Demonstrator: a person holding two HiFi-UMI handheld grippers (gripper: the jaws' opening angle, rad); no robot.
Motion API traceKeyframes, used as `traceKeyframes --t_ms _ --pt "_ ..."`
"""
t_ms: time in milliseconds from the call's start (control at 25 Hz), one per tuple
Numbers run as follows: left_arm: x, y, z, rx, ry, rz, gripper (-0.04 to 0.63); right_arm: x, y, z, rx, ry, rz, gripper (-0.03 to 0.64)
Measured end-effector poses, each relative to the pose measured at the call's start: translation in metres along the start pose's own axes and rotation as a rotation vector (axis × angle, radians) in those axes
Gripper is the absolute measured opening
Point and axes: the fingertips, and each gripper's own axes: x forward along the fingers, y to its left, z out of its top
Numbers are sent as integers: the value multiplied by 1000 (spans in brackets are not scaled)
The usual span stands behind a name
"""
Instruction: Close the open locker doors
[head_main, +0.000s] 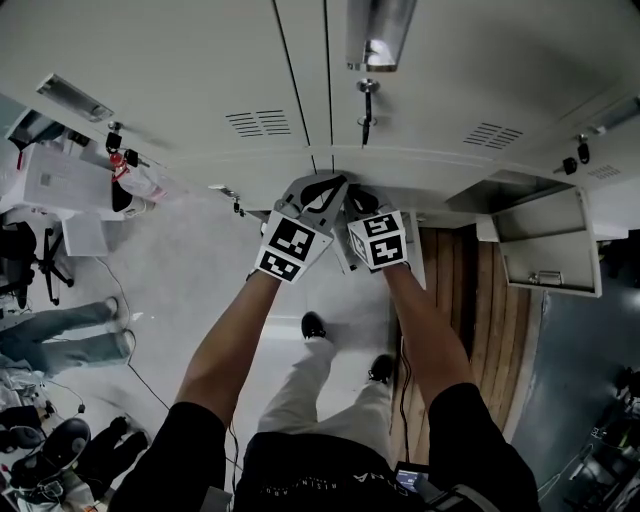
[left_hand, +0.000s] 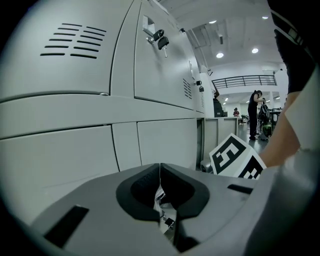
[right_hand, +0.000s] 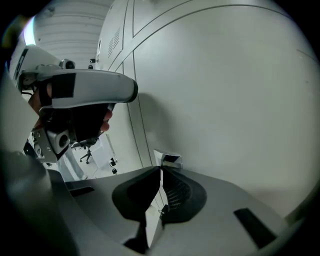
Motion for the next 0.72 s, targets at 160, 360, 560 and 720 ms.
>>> traceKeyframes --t_ms 160,360,560,720 --pt "6 2 10 7 -12 -3 21 0 -2 0 4 -10 -2 41" --pt "10 2 18 18 -26 -14 20 -1 -2 -2 25 -25 5 41" --pt "9 3 13 19 -30 -28 20 -11 -9 -19 108 -47 28 43" --pt "9 6 6 20 -35 -36 20 -7 -19 -58 212 -1 36 43"
